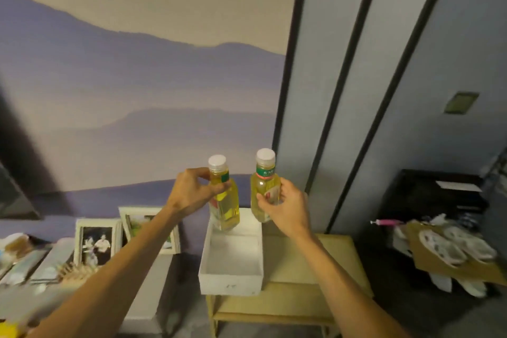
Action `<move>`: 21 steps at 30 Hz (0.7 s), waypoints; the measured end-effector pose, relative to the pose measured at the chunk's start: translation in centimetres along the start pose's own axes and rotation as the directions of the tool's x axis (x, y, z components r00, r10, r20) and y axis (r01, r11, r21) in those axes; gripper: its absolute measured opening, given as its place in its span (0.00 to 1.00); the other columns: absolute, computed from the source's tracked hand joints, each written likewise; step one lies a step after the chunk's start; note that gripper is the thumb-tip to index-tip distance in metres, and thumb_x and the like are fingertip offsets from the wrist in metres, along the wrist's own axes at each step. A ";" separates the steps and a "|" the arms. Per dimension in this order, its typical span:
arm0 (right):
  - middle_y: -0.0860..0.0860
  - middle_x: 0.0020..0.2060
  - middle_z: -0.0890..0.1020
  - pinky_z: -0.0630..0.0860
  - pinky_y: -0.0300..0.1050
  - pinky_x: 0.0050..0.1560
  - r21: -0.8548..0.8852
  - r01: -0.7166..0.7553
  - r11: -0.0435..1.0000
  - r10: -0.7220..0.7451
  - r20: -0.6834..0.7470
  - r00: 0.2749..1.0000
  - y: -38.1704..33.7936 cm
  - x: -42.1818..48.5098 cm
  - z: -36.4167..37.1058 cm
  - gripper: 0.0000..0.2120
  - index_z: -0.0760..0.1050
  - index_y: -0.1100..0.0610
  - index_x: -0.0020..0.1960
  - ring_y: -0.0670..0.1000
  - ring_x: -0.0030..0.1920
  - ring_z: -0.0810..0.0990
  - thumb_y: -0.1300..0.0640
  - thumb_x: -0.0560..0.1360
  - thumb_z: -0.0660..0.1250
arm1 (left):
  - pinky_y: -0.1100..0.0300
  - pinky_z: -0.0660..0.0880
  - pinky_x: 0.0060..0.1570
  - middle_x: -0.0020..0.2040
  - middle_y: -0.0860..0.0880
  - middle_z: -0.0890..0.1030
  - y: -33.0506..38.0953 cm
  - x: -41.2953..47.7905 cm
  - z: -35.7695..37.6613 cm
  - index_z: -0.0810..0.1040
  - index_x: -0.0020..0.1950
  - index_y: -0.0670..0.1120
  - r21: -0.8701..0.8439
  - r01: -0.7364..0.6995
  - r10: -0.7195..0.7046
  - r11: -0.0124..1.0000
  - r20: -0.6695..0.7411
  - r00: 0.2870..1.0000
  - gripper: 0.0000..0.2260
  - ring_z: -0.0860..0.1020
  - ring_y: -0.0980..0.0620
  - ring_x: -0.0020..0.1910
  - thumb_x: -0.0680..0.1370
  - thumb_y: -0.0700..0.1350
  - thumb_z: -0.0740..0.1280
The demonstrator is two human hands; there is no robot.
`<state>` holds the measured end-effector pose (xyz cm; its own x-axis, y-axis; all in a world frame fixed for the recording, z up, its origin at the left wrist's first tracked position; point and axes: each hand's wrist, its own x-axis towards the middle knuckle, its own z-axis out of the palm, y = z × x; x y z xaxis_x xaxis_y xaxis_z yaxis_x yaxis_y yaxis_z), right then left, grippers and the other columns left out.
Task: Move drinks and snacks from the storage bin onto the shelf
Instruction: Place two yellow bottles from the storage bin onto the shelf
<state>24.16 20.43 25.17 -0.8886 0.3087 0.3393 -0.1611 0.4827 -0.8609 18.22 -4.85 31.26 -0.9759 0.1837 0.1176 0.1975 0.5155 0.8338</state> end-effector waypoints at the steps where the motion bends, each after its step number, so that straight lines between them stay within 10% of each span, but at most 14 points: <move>1: 0.39 0.55 0.87 0.86 0.48 0.57 -0.010 -0.028 1.000 0.028 -0.017 0.999 1.3 0.2 -1.0 0.29 0.80 0.47 0.68 0.39 0.54 0.86 0.44 0.70 0.83 | 0.45 0.85 0.51 0.50 0.56 0.87 0.5 0.9 2.1 0.87 0.54 0.55 -0.009 0.004 -0.004 1.000 0.024 1.000 0.23 0.86 0.51 0.46 0.68 0.69 0.78; 14: 0.43 0.52 0.86 0.86 0.47 0.51 -0.133 -0.220 0.966 0.165 -0.336 0.928 20.8 4.3 -4.1 0.24 0.79 0.50 0.64 0.45 0.51 0.86 0.38 0.75 0.77 | 0.54 0.81 0.48 0.48 0.53 0.85 -0.8 11.9 25.0 0.85 0.55 0.50 -0.009 0.178 -0.177 0.984 0.078 0.981 0.22 0.84 0.52 0.47 0.68 0.61 0.81; 21: 0.46 0.52 0.87 0.85 0.47 0.48 -0.164 -0.282 0.945 0.232 -0.267 0.935 33.6 4.2 -0.1 0.24 0.80 0.54 0.64 0.45 0.49 0.86 0.47 0.73 0.82 | 0.60 0.73 0.37 0.40 0.57 0.81 -8.0 13.8 34.7 0.78 0.46 0.53 0.096 0.260 -0.263 0.961 0.014 0.965 0.17 0.80 0.59 0.38 0.68 0.59 0.82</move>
<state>15.05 38.01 -2.24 -0.7538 0.6197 0.2185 0.1687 0.5039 -0.8472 6.41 22.58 7.47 -0.9921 0.0536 -0.1133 -0.0554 0.6236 0.7798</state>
